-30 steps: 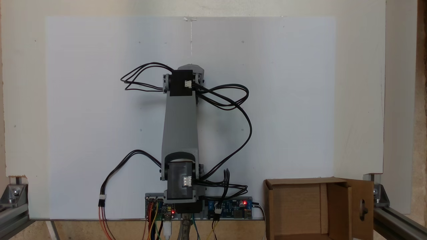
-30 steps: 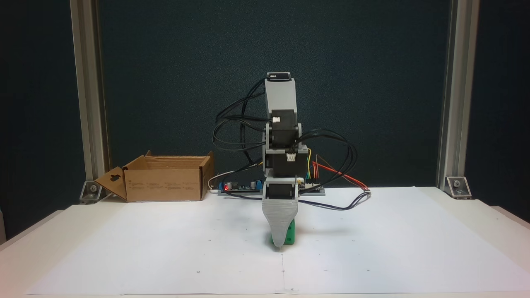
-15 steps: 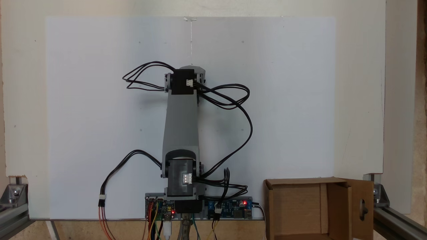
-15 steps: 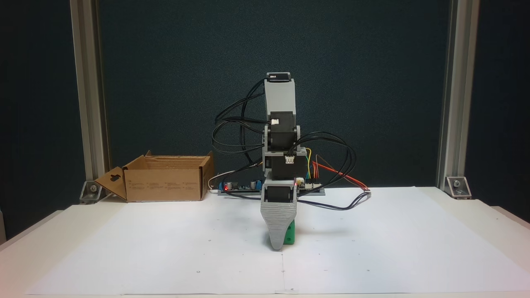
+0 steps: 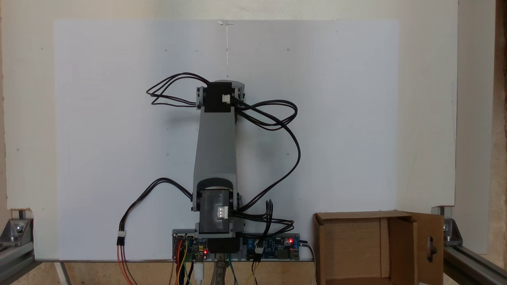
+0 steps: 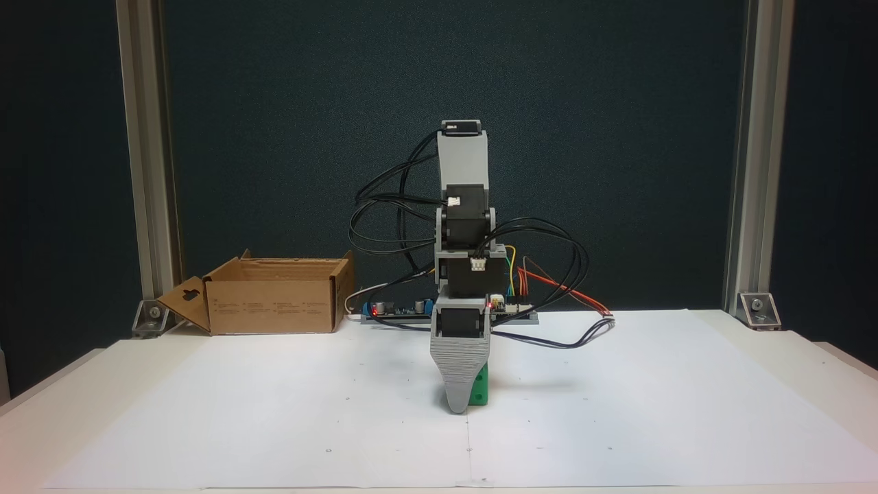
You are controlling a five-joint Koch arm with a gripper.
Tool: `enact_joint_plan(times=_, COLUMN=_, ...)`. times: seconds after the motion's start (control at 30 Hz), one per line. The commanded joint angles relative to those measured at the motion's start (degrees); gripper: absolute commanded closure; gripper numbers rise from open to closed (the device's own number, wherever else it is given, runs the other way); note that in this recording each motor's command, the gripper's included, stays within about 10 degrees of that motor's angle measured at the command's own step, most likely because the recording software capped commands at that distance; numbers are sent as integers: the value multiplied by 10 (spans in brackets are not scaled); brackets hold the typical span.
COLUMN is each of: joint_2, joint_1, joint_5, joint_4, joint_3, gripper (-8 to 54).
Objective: Grasp a green dice and put it in the bin.
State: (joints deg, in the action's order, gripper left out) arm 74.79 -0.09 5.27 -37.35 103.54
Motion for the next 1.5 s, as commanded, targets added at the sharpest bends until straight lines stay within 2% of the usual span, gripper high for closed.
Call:
enact_joint_plan(times=0.0, joint_2=4, joint_1=0, joint_5=-21, joint_4=-3, joint_3=-5, gripper=149)
enact_joint_plan(times=0.23, joint_2=4, joint_1=0, joint_5=-20, joint_4=-6, joint_3=0, gripper=337)
enact_joint_plan(times=0.5, joint_2=43, joint_1=-6, joint_5=-13, joint_4=-42, joint_3=-12, gripper=337)
enact_joint_plan(times=0.93, joint_2=160, joint_1=9, joint_5=-4, joint_4=-316, joint_3=-278, gripper=337)
enact_joint_plan(times=1.13, joint_2=191, joint_1=14, joint_5=-4, joint_4=-351, joint_3=-294, gripper=337)
enact_joint_plan(times=1.47, joint_2=222, joint_1=230, joint_5=-113, joint_4=-315, joint_3=-294, gripper=337)
